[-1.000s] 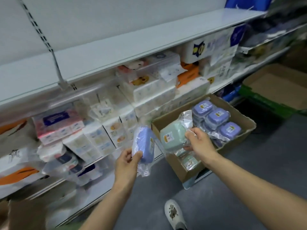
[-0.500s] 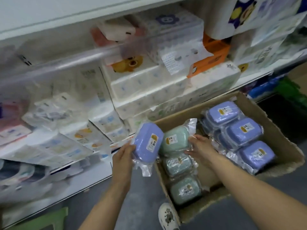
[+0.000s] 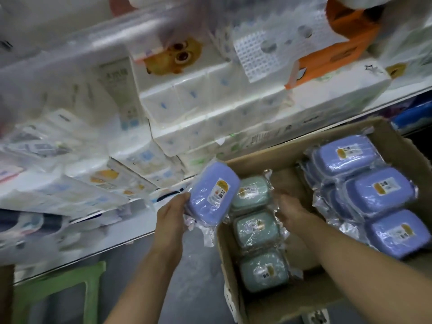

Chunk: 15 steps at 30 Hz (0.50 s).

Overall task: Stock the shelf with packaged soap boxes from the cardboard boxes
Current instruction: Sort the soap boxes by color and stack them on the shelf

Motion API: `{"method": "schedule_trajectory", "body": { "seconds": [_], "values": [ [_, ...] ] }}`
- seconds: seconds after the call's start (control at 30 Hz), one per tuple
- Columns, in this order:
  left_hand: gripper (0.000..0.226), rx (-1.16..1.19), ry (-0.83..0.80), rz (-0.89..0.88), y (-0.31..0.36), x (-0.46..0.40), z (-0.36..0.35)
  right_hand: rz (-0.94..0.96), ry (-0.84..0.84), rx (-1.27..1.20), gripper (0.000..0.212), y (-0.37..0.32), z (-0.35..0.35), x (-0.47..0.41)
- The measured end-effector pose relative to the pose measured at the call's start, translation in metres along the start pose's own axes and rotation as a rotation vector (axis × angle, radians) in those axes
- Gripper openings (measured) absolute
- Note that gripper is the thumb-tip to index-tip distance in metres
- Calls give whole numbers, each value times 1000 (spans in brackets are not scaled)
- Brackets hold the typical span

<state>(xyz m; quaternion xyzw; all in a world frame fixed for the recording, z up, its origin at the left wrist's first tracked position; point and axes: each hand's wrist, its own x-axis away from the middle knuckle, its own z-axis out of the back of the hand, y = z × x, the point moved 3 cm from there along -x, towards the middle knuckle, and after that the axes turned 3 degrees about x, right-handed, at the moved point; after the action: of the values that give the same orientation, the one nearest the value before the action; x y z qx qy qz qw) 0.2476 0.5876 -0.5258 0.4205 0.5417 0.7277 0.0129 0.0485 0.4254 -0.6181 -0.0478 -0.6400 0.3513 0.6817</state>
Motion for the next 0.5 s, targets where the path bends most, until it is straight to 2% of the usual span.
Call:
{"method": "schedule_trajectory", "body": {
  "seconds": [0.03,0.1,0.2,0.27,0.33,0.43,0.5],
  "values": [
    [35,-12,10,-17,3,5,-3,86,-1,145,35,-4,6,2],
    [24,-29,36,-44,7,16,-10,356,-6,437,83,-15,19,13],
    [20,-69,44,-54,10,40,-33,850,-158,734,106,-35,32,68],
    [24,-93,22,-44,9,61,-56,1198,-122,984,114,-47,45,103],
    [26,-78,-8,-24,5,83,-84,1404,-135,1226,116,-45,64,117],
    [23,-52,-75,-19,-6,109,-123,1520,-150,1353,105,-34,101,124],
    [25,-54,-150,22,-20,121,-145,1518,-154,1385,96,-26,129,124]
  ]
}}
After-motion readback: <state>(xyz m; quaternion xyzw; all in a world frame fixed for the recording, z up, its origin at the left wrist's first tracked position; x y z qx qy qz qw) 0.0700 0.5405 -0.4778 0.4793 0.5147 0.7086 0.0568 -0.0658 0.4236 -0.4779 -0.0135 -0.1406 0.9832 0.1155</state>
